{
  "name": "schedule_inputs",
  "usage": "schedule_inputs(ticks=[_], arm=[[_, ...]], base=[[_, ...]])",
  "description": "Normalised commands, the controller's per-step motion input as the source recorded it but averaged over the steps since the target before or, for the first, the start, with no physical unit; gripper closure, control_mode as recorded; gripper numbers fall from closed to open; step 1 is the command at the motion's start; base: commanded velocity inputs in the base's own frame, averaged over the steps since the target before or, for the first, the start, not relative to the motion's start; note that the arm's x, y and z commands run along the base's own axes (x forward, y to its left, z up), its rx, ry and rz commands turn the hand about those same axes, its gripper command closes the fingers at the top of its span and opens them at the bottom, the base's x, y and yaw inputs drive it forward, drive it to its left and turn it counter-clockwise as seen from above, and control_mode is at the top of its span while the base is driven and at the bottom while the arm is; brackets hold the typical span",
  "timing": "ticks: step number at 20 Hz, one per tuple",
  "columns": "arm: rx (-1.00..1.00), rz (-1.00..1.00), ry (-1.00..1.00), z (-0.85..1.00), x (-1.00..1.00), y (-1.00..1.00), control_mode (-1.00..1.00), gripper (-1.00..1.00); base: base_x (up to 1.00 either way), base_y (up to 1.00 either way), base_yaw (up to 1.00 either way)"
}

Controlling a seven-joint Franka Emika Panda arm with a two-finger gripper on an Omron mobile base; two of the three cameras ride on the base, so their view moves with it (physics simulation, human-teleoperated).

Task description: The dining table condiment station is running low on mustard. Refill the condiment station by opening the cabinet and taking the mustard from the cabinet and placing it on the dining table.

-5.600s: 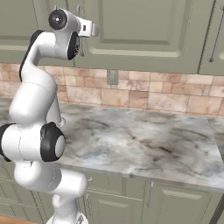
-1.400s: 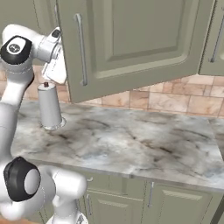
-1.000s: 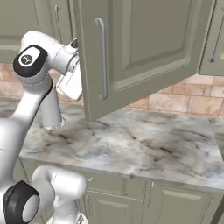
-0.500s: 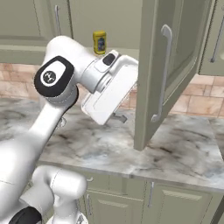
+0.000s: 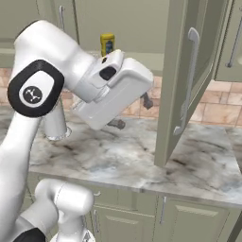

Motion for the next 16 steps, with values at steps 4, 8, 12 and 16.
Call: schedule_inputs(ticks=[4,8,12,16], arm=[[0.22,0.16,-0.67,0.27,0.07,0.82,-1.0,-1.0],[0.15,0.2,-0.58,0.04,0.28,0.99,-1.0,-1.0],[0.13,0.24,-0.54,0.0,0.38,0.95,-1.0,-1.0],[0.16,0.23,-0.46,0.0,0.5,0.78,-1.0,-1.0]], base=[[0.0,0.0,0.0],[0.0,0.0,0.0],[0.0,0.0,0.0],[0.0,0.0,0.0]])
